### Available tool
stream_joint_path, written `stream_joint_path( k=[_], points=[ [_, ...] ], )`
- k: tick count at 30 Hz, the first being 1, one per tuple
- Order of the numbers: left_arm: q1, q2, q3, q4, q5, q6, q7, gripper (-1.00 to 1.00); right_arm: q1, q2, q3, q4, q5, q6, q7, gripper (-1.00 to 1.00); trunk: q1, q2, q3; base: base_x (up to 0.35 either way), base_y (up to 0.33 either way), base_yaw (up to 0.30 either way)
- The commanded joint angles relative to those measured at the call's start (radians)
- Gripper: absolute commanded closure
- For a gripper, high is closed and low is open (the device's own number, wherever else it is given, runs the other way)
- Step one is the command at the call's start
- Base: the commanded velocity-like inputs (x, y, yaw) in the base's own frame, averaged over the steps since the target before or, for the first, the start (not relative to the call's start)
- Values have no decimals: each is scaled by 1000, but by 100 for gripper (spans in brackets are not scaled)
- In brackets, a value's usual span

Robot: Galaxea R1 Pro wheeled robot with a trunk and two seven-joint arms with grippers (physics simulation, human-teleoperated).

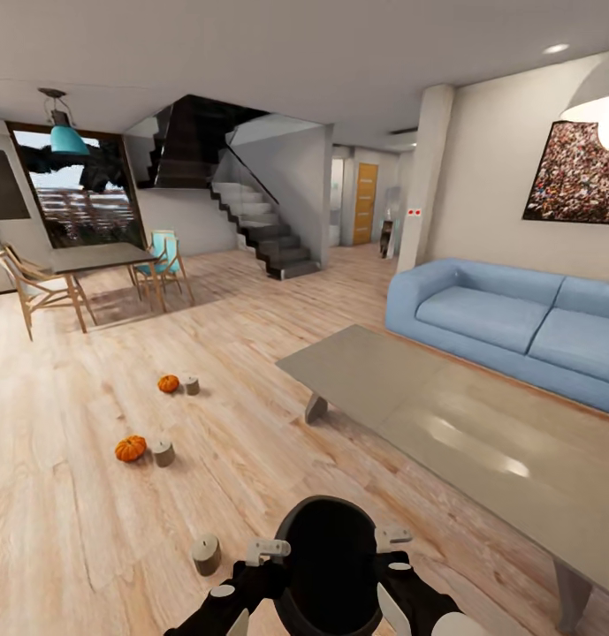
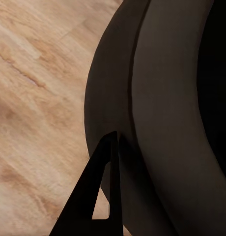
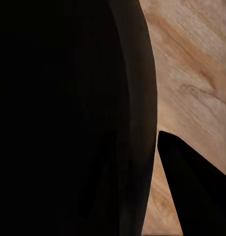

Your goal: Place each of the two pumpkins and all three candles from the living room inside a cabinet in the living room (use any cabinet), then make sure every cabinet is closed, and position the cauldron so it is next to a table in the living room.

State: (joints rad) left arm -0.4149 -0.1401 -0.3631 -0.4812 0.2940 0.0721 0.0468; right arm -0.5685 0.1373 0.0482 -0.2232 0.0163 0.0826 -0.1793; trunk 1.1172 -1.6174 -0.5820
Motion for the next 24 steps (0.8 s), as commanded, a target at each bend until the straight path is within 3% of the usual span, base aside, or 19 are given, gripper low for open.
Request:
stream_joint_path(
  k=[1, 24],
  points=[
    [-1, 2, -13, -30, 13, -3, -56, 100, -1, -1, 12, 1, -9, 8, -2, 100, 0, -1, -1, -18, 4, -274],
    [-1, 4, -13, -31, 13, -3, -56, 100, -1, -1, 12, 2, -9, 8, -2, 100, 0, -1, -1, -1, 0, -275]
  ],
)
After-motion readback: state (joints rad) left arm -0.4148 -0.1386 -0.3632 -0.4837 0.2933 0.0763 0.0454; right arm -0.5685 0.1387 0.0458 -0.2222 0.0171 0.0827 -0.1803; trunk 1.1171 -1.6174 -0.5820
